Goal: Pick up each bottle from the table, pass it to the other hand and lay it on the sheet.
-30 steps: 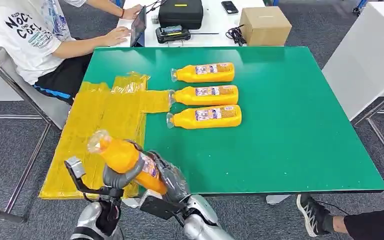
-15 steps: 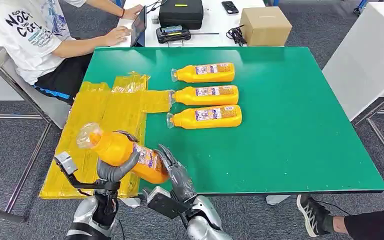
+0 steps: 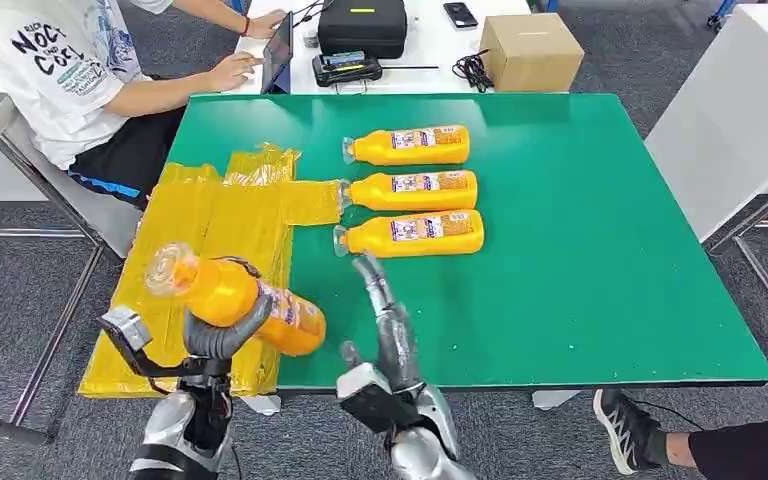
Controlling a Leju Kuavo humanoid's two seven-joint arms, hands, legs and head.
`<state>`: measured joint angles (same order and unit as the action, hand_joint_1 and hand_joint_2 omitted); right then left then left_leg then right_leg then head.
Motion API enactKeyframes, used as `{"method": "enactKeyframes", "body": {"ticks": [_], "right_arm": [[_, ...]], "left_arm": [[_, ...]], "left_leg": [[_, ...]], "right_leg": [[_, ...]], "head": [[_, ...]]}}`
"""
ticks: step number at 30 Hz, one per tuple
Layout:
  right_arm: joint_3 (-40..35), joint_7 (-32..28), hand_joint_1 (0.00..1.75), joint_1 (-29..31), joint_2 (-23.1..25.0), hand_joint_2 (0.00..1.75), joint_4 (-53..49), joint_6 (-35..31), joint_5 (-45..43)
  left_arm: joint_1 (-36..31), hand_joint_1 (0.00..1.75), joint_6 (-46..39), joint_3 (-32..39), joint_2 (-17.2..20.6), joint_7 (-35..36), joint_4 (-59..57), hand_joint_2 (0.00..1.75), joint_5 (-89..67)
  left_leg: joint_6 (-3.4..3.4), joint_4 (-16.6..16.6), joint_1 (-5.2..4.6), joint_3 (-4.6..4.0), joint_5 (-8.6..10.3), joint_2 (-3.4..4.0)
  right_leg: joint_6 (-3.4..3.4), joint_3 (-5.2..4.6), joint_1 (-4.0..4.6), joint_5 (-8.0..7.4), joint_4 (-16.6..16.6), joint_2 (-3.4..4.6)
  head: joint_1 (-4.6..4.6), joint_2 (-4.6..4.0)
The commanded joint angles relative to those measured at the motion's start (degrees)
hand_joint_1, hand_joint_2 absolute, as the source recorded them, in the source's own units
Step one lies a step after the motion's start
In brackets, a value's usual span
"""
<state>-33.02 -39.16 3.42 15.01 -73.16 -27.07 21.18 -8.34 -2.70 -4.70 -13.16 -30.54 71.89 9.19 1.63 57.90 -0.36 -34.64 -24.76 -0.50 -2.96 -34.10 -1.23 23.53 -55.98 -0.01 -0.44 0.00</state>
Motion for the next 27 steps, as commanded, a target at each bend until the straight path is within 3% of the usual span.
{"method": "enactKeyframes", "body": {"ticks": [1,4,6,7,9,12,16,18,20,27], "right_arm": [[-8.7,-0.8,0.00,-2.7,-8.3,0.00,-28.5,-9.3,-6.1],[-8.9,-0.8,0.00,-2.0,-8.8,0.00,-29.2,-10.5,-8.4],[-7.6,-0.8,0.00,-1.6,-8.0,0.00,-26.7,-8.1,-9.8],[-7.1,-0.8,0.00,-1.3,-7.6,0.00,-25.4,-6.5,-10.3],[-6.6,-0.8,0.00,-0.5,-6.4,0.00,-23.1,-3.7,-11.1],[-6.2,-0.8,0.00,0.0,-5.3,0.00,-21.2,-0.9,-11.9],[-6.1,-0.8,0.00,0.1,-5.2,0.00,-21.0,-0.4,-12.1],[-5.5,-0.8,0.00,-0.3,-4.9,0.00,-20.8,1.2,-12.3],[-4.8,-0.8,0.00,-0.6,-4.5,0.00,-19.9,2.9,-12.7],[-3.4,-0.8,0.00,-0.9,-4.1,0.00,-17.5,7.4,-12.9]], "left_arm": [[-8.7,1.75,-14.7,6.2,0.7,-4.8,-8.3,1.75,-12.5],[-9.7,1.75,-22.4,6.5,1.3,-6.7,-9.3,1.75,-19.8],[-10.4,1.75,-34.8,5.3,3.3,-6.6,-10.4,1.75,-35.3],[-11.0,1.75,-37.1,5.0,4.2,-5.6,-11.0,1.75,-40.5],[-12.7,1.75,-37.3,13.8,2.4,-3.7,-10.7,1.75,-65.4],[-16.4,1.75,-37.3,18.0,4.2,1.5,-13.0,1.75,-88.1],[-17.2,1.75,-37.3,17.3,5.2,3.5,-14.2,1.75,-91.0],[-18.7,1.75,-37.3,14.4,7.6,7.5,-17.1,1.75,-95.4],[-21.6,1.75,-37.3,10.1,10.8,11.5,-24.6,1.75,-98.5],[-28.2,1.75,-34.9,4.8,16.1,12.4,-43.8,1.75,-97.9]], "left_leg": [[-0.07,0.1,0.06,-0.01,-0.02,-0.10],[-0.07,0.0,0.06,0.09,-0.04,-0.06],[-0.08,0.0,0.09,0.15,-0.06,0.00],[-0.07,0.0,0.06,0.14,-0.03,-0.02],[-0.12,-0.1,0.11,0.26,-0.05,0.01],[-0.12,0.0,0.12,0.21,-0.07,0.19],[-0.20,0.0,0.21,0.38,-0.10,0.18],[-0.15,0.0,0.15,0.31,-0.08,0.15],[-0.14,0.0,0.14,0.26,-0.04,0.04],[-0.17,-0.1,0.19,0.41,0.00,-0.03]], "right_leg": [[0.08,0.05,0.07,0.05,0.0,-0.13],[0.09,0.15,0.07,0.05,0.0,-0.09],[0.11,0.21,0.10,0.04,0.0,-0.04],[0.09,0.18,0.07,0.03,0.0,-0.05],[0.14,0.31,0.12,0.03,0.1,-0.03],[0.15,0.21,0.13,-0.01,0.0,0.16],[0.26,0.41,0.22,0.03,0.1,0.13],[0.19,0.33,0.16,0.02,0.0,0.08],[0.16,0.30,0.14,0.04,0.0,-0.01],[0.19,0.48,0.19,0.03,0.1,-0.11]], "head": [[0.00,0.00],[0.00,0.00],[-0.02,0.00],[0.00,0.00],[-0.02,0.00],[-0.02,0.00],[-0.02,0.00],[0.00,0.00],[-0.04,0.00],[0.00,0.00]]}}
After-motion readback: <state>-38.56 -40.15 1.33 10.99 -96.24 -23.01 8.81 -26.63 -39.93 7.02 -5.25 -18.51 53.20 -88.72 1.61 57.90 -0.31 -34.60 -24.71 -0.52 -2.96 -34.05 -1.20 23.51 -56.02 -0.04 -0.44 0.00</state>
